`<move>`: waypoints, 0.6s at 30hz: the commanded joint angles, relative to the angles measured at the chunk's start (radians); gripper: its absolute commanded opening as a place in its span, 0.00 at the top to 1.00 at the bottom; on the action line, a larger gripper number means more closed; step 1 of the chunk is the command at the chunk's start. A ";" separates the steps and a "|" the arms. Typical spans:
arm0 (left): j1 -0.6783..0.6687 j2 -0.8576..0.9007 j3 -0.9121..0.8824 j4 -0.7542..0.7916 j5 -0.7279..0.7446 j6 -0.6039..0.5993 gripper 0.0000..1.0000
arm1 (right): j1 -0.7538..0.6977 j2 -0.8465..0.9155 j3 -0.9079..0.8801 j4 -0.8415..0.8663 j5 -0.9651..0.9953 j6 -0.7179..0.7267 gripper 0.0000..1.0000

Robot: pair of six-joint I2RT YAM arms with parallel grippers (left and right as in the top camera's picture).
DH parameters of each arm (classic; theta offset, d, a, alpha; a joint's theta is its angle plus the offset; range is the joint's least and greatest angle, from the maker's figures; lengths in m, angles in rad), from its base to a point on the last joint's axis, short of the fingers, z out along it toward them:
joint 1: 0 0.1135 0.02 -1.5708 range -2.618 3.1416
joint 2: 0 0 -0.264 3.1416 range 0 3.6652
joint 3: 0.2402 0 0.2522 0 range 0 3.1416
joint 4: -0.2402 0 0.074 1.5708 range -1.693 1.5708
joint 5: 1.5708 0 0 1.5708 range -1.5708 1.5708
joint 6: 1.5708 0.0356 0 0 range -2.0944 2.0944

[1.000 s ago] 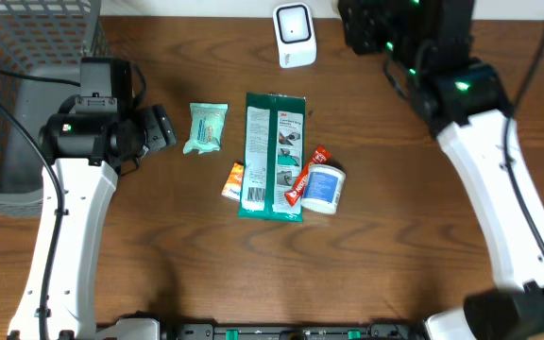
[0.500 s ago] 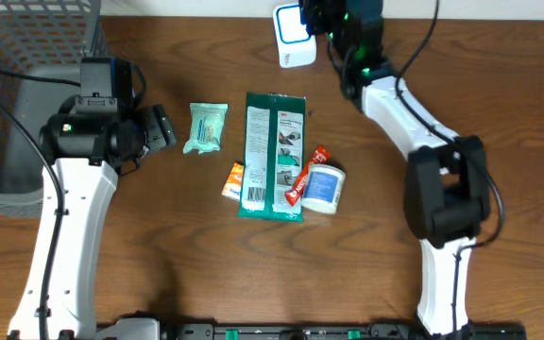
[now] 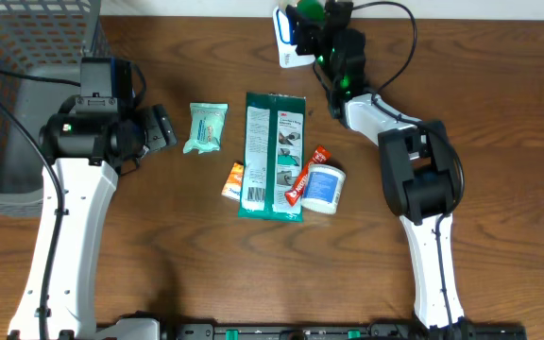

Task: Scan the item barcode
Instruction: 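Carry the Knorr jar to the white barcode scanner with the right gripper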

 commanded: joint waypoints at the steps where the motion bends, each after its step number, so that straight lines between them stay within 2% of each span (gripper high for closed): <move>1: 0.004 0.006 0.001 -0.001 0.006 0.008 0.15 | 0.008 -0.008 0.019 0.028 -0.010 0.033 0.99; 9: 0.004 0.006 0.001 -0.001 0.006 0.009 0.15 | 0.003 -0.008 0.019 0.069 -0.040 0.045 0.99; 13: 0.004 0.006 0.001 -0.001 0.006 0.009 0.15 | -0.015 -0.023 0.019 0.106 -0.135 0.085 0.99; 15: 0.004 0.006 0.001 -0.001 0.006 0.009 0.15 | -0.037 -0.054 0.019 0.112 -0.195 0.150 0.99; 18: 0.004 0.006 0.001 -0.001 0.006 0.009 0.15 | -0.071 -0.124 0.019 0.086 -0.293 0.175 0.99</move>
